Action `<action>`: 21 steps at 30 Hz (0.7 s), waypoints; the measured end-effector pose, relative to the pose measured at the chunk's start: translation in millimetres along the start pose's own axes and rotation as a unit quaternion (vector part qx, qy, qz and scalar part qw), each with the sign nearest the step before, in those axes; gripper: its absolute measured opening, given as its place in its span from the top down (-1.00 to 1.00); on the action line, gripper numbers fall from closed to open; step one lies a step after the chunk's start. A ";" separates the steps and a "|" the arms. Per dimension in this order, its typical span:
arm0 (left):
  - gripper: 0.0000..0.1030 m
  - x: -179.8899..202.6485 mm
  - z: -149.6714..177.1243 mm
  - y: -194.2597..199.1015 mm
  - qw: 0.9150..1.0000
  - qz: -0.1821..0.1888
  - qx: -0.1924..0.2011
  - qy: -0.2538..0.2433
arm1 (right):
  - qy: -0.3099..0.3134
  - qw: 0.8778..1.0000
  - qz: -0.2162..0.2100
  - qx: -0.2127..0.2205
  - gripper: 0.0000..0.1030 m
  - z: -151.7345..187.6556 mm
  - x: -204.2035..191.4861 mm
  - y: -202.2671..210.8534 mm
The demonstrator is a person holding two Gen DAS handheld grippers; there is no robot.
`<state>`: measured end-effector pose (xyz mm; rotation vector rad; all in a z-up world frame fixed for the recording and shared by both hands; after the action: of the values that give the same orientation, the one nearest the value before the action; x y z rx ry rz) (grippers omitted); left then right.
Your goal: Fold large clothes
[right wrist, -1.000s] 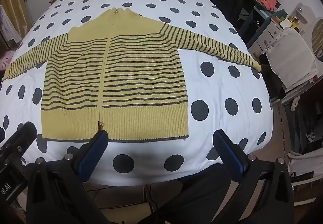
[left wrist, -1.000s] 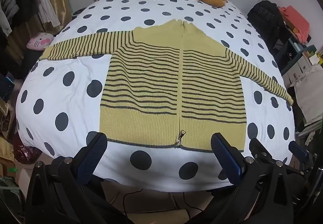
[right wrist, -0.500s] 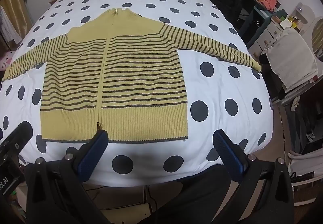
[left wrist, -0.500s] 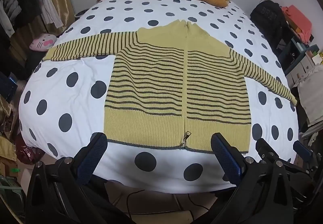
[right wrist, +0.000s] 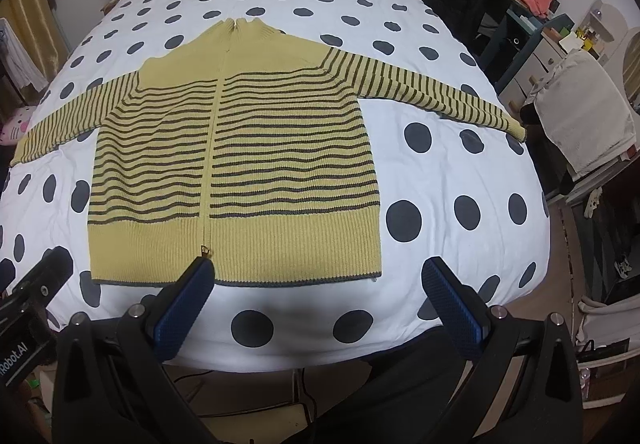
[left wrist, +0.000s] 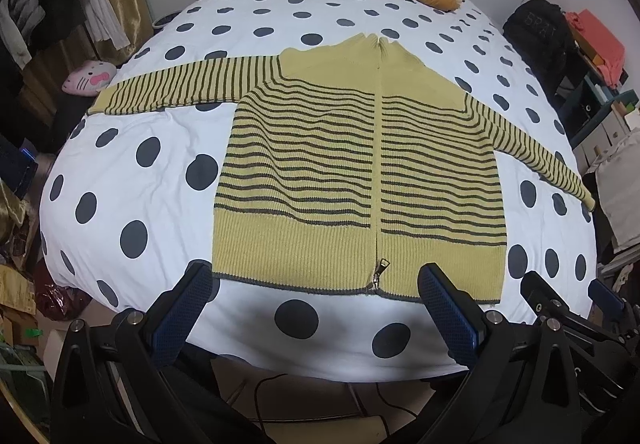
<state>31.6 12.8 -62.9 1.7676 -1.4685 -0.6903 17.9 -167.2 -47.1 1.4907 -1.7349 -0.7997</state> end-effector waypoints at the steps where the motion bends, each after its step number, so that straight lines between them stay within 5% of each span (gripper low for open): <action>1: -0.99 -1.2 0.0 -0.4 1.000 -0.001 -0.001 0.000 | 0.000 1.000 0.000 -0.001 -1.00 -0.2 -0.2 0.0; 21: -0.99 -6.3 1.9 -3.8 1.000 -0.007 -0.009 0.002 | -0.002 1.000 -0.003 -0.001 -1.00 -0.2 -1.7 -0.3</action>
<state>31.1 19.0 -67.4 1.7660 -1.4437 -0.7063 18.4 -165.6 -47.4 1.4953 -1.7316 -0.8084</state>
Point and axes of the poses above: each gripper's, at about its wrist camera, not at the fingertips, and y roughly against the way its jaws point, x to its right, z to its underside, the point moved 6 cm from there along -y, roughly the way its jaws point, and after that the axes turned 11 degrees about x, right-handed, at the moved point
